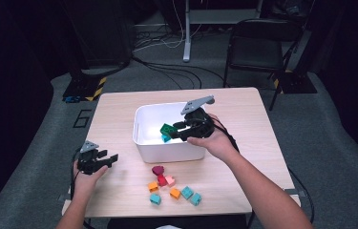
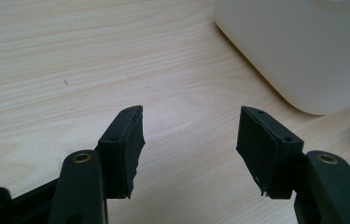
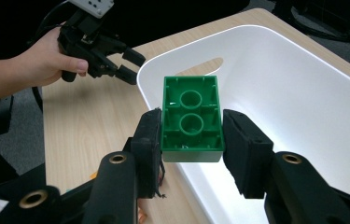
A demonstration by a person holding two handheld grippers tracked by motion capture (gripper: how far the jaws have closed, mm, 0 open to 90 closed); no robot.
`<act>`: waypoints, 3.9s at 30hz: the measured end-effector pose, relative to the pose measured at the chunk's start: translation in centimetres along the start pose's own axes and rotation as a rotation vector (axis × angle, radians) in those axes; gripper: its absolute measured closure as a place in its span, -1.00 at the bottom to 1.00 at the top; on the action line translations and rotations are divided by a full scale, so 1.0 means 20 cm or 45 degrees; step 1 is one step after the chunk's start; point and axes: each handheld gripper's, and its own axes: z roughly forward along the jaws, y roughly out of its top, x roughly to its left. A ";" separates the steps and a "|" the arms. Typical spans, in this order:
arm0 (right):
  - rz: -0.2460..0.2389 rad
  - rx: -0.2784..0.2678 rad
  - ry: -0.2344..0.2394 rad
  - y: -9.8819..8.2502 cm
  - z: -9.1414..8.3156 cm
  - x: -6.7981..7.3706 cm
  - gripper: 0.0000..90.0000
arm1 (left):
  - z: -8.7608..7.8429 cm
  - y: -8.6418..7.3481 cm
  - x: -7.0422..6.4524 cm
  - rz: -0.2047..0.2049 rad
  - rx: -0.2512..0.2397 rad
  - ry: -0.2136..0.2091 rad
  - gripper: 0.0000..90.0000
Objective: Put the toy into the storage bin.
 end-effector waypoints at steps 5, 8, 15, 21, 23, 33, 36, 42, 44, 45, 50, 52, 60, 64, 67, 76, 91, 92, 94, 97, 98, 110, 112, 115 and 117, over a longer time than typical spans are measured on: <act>0.009 0.003 -0.022 0.04 0.04 -0.04 0.30 | 0.00 0.00 0.00 0.004 -0.003 0.003 -0.09; 0.011 0.003 -0.036 0.05 0.06 -0.05 0.30 | 0.00 0.00 0.00 0.007 0.004 0.000 -0.09; 0.005 -0.013 -0.068 0.11 0.13 -0.09 0.30 | 0.00 0.00 0.00 0.003 0.001 0.000 -0.09; 0.010 -0.014 -0.091 0.14 0.19 -0.12 0.30 | 0.00 0.00 0.00 0.002 0.003 -0.003 -0.09; 0.014 -0.011 -0.095 0.14 0.22 -0.14 0.30 | 0.00 0.00 0.00 0.001 0.003 -0.004 -0.09; 0.019 0.023 -0.121 0.14 0.35 -0.20 0.30 | 0.01 0.00 0.01 0.004 0.012 -0.011 -0.09; 0.024 0.030 -0.132 0.12 0.38 -0.22 0.30 | 0.01 0.00 0.00 0.007 0.012 -0.013 -0.09; 0.036 0.041 -0.141 0.10 0.42 -0.26 0.30 | 0.01 0.00 0.00 0.009 0.009 -0.013 -0.09; 0.037 0.050 -0.140 0.10 0.42 -0.27 0.30 | 0.01 0.00 0.00 0.009 0.010 -0.013 -0.09; 0.040 0.064 -0.140 0.09 0.43 -0.27 0.30 | 0.01 0.00 0.00 0.008 0.010 -0.014 -0.09; 0.043 0.124 -0.137 0.07 0.46 -0.27 0.29 | 0.01 0.00 0.00 0.008 0.010 -0.014 -0.09; 0.046 0.133 -0.136 0.07 0.46 -0.27 0.29 | 0.01 0.00 0.00 0.008 0.011 -0.013 -0.09; 0.064 0.163 -0.165 0.07 0.45 -0.26 0.20 | 0.01 0.01 0.00 0.013 0.014 -0.011 -0.09; 0.065 0.129 -0.176 0.08 0.43 -0.26 0.18 | 0.01 0.00 0.00 0.010 0.012 -0.014 -0.09; 0.045 0.090 -0.178 0.09 0.37 -0.24 0.17 | 0.01 0.00 0.00 0.010 0.011 -0.012 -0.09; 0.007 0.050 -0.174 0.10 0.22 -0.18 0.17 | 0.01 0.00 0.00 0.011 0.012 -0.010 -0.10; -0.055 -0.041 -0.127 0.03 -0.01 -0.02 0.18 | 0.01 0.00 0.00 0.006 0.016 -0.008 -0.09; -0.055 -0.041 -0.127 0.03 -0.01 -0.02 0.18 | 0.01 0.00 0.00 0.006 0.016 -0.008 -0.10; -0.059 -0.051 -0.121 0.01 -0.03 0.00 0.18 | 0.01 0.00 0.00 0.006 0.012 -0.007 -0.09; -0.072 -0.085 -0.120 -0.04 -0.06 0.04 0.18 | 0.01 0.00 0.00 0.002 0.013 -0.006 -0.09; -0.072 -0.093 -0.122 -0.05 -0.07 0.05 0.19 | 0.01 0.00 0.00 0.003 0.012 -0.006 -0.10; -0.102 -0.088 -0.124 -0.22 -0.03 0.15 0.19 | 0.01 0.00 -0.01 0.003 0.012 -0.005 -0.10; -0.103 -0.076 -0.119 -0.25 -0.01 0.16 0.19 | 0.01 0.00 -0.01 0.003 0.012 -0.005 -0.09; -0.107 -0.057 -0.112 -0.30 0.03 0.17 0.19 | 0.01 0.00 -0.01 0.002 0.011 -0.005 -0.09; -0.099 -0.055 -0.107 -0.33 0.05 0.18 0.19 | 0.01 0.00 -0.01 -0.001 0.004 -0.002 -0.09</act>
